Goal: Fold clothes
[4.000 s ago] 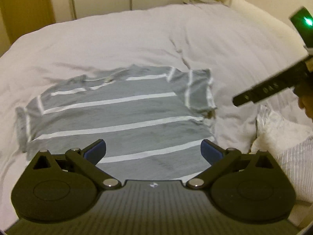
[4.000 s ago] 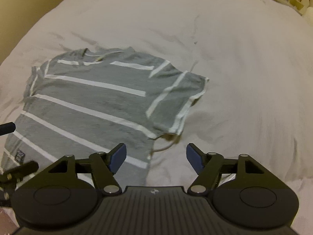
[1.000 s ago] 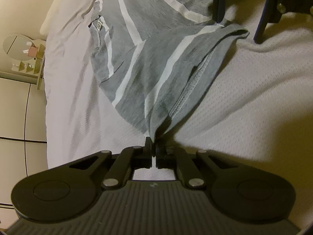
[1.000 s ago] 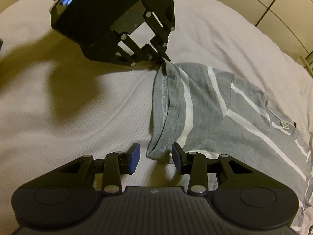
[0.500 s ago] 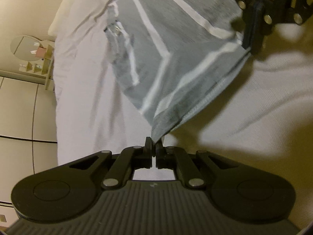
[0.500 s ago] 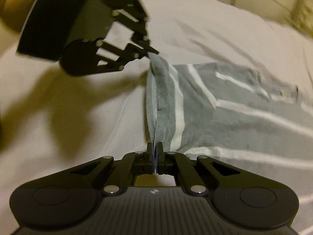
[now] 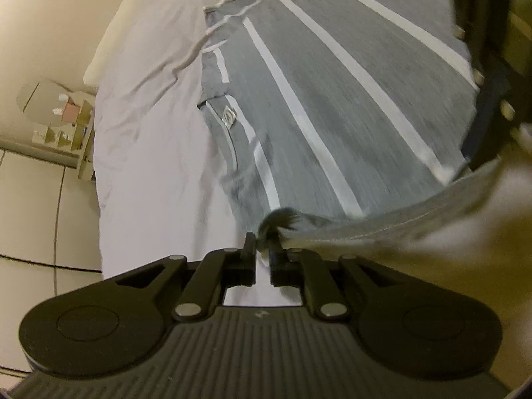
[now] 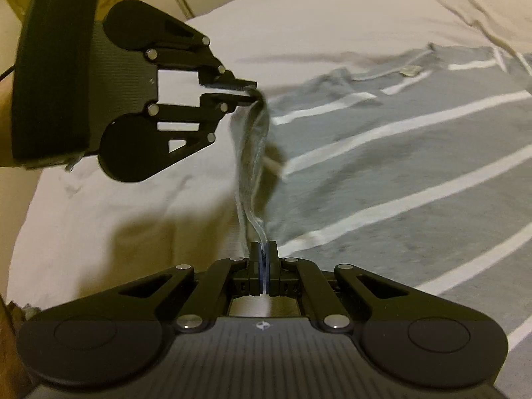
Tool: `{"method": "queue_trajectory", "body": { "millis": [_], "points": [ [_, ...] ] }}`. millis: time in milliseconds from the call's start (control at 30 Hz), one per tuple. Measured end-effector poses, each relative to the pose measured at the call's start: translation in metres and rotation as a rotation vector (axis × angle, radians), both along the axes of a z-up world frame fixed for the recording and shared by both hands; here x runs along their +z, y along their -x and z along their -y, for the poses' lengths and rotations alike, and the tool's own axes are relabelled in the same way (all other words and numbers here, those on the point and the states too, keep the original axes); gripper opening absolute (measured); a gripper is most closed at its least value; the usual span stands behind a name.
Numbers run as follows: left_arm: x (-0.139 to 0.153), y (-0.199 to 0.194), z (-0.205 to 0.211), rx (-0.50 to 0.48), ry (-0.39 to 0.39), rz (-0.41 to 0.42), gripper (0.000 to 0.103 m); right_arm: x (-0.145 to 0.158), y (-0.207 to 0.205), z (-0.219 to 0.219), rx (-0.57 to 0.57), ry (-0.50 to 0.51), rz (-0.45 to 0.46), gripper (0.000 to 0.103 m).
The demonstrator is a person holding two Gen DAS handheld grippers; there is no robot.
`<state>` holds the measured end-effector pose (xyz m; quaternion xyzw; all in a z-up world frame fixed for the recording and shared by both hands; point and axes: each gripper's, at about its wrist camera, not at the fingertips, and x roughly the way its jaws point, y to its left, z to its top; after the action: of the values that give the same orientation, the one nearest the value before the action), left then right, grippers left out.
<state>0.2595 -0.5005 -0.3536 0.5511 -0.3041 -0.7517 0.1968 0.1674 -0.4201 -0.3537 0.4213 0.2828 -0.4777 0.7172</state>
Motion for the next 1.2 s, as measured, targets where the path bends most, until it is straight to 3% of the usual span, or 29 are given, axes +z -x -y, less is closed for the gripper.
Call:
{"method": "queue_trajectory", "body": {
  "millis": [100, 167, 300, 433, 533, 700, 800, 933, 1200],
  "points": [
    [-0.001, 0.012, 0.009, 0.057, -0.037, -0.048, 0.018, -0.007, 0.01, -0.001, -0.023, -0.02, -0.03, 0.004],
    [0.0, 0.011, 0.012, 0.097, -0.054, -0.069, 0.025, -0.012, 0.017, -0.002, -0.038, -0.034, -0.05, 0.016],
    [0.004, -0.004, 0.017, 0.199, -0.076, -0.095, 0.027, -0.009, 0.028, -0.006, -0.04, -0.002, -0.079, 0.016],
    [0.006, -0.024, 0.021, 0.36, -0.156, -0.174, 0.027, 0.002, 0.013, -0.01, 0.08, 0.082, -0.073, 0.016],
    [0.0, -0.027, 0.019, 0.39, -0.201, -0.193, 0.027, -0.001, -0.007, -0.007, 0.194, 0.107, -0.047, 0.015],
    [-0.014, -0.026, 0.03, 0.457, -0.231, -0.25, 0.027, -0.026, -0.016, 0.004, 0.217, 0.048, -0.069, 0.015],
    [-0.027, -0.028, 0.046, 0.542, -0.245, -0.265, 0.027, -0.042, -0.007, 0.006, 0.196, -0.014, -0.079, 0.014],
    [-0.033, -0.034, 0.052, 0.613, -0.239, -0.277, 0.027, -0.04, 0.008, -0.008, 0.172, -0.043, -0.089, 0.015],
    [0.004, -0.045, 0.015, 0.672, -0.197, -0.315, 0.027, -0.01, 0.027, -0.052, 0.175, -0.08, -0.115, 0.016]
  ]
}}
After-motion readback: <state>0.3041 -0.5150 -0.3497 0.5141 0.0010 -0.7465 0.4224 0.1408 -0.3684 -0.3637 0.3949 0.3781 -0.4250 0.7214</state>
